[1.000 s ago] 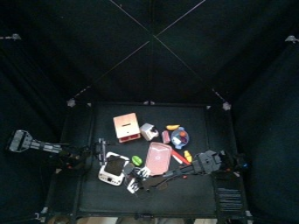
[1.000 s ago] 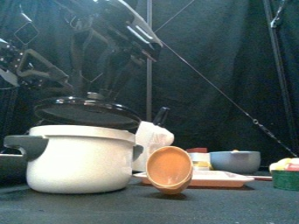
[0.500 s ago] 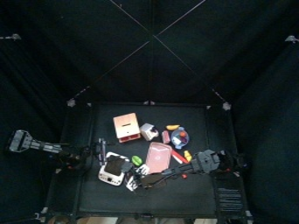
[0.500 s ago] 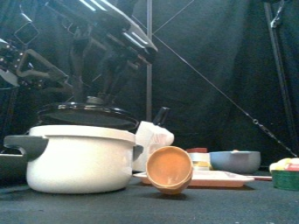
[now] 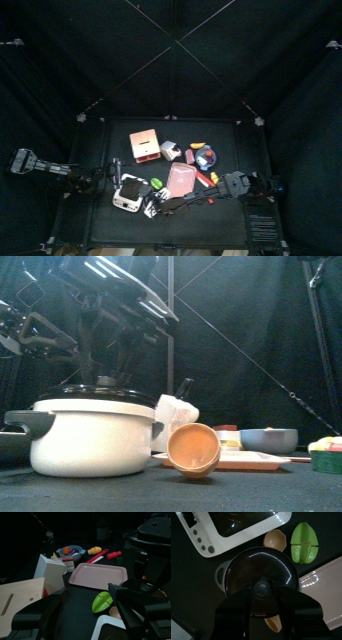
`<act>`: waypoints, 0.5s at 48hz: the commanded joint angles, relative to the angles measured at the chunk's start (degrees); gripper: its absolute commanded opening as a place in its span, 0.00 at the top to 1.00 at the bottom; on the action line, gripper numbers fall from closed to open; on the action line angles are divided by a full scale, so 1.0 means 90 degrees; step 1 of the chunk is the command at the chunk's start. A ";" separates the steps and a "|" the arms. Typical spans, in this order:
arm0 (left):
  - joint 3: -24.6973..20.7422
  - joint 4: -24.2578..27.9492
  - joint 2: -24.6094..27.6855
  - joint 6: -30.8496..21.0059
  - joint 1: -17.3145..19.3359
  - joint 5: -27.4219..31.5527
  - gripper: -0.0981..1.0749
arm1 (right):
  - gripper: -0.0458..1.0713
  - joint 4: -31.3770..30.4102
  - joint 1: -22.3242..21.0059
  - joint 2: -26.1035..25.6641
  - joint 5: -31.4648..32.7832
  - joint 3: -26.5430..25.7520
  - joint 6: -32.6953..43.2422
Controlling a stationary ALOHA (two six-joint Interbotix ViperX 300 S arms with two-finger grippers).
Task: Place pot lid on pot
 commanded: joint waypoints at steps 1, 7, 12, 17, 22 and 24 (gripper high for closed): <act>-0.0068 0.0000 0.0000 0.0000 0.0000 -0.0029 0.07 | 0.38 0.0000 -0.0010 -0.0156 -0.0059 -0.0137 0.0000; -0.0068 -0.0010 0.0010 0.0000 0.0000 -0.0029 0.07 | 0.38 -0.0010 -0.0020 -0.0146 -0.0059 -0.0127 -0.0010; -0.0068 0.0000 0.0000 0.0000 0.0000 -0.0029 0.07 | 0.38 0.0000 -0.0020 -0.0137 -0.0068 -0.0127 -0.0010; -0.0068 -0.0010 0.0000 0.0000 0.0000 -0.0029 0.07 | 0.38 0.0000 -0.0020 -0.0117 -0.0068 -0.0127 -0.0010; -0.0068 -0.0010 0.0000 0.0000 0.0010 -0.0029 0.07 | 0.38 0.0000 -0.0010 -0.0098 -0.0068 -0.0127 -0.0010; -0.0068 0.0000 0.0000 0.0000 0.0010 -0.0029 0.07 | 0.38 0.0010 -0.0010 -0.0098 -0.0068 -0.0127 -0.0010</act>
